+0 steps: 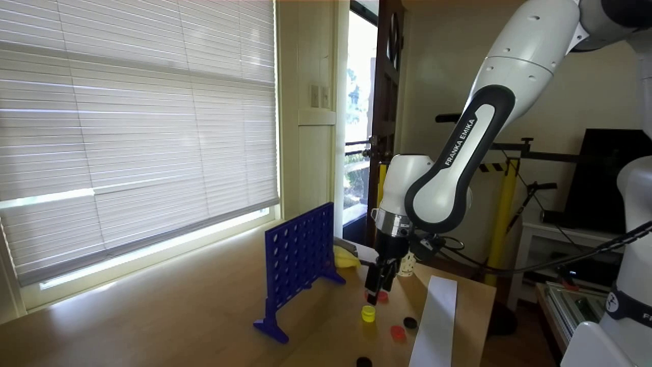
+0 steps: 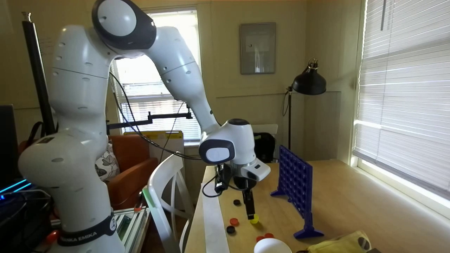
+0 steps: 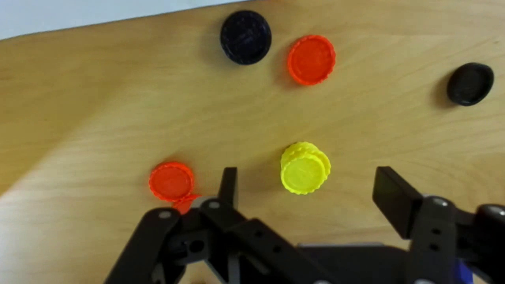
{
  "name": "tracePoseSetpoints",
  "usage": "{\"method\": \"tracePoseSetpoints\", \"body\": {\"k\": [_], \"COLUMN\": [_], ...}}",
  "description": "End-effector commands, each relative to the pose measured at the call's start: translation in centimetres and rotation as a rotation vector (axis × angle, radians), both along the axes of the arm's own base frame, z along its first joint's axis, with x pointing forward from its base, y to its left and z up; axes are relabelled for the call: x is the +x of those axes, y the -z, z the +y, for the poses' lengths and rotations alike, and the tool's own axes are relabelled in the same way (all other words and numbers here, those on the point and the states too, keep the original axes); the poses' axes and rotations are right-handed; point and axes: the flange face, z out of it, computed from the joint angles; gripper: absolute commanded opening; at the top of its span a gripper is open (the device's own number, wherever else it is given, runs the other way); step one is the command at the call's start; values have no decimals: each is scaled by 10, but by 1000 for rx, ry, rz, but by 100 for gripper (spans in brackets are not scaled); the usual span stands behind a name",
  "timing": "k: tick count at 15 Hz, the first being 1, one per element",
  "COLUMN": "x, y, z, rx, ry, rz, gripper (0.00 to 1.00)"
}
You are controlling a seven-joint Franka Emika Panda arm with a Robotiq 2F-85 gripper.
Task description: Place a yellow ring inside the second-last line of the blue object
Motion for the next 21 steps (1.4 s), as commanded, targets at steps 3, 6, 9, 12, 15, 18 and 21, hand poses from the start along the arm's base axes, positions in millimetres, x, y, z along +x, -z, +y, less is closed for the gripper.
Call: {"method": "tracePoseSetpoints", "body": {"k": [3, 6, 9, 12, 15, 18, 21], "x": [17, 20, 23, 24, 23, 22, 21], "y": [15, 19, 22, 23, 23, 25, 28], "z": [5, 3, 2, 3, 6, 7, 6], "rx": [4, 7, 13, 19, 22, 22, 17], "ry": [22, 29, 36, 35, 29, 27, 32], "rz": [-6, 2, 2, 5, 7, 15, 13], "gripper": [90, 90, 83, 80, 68, 68, 65]}}
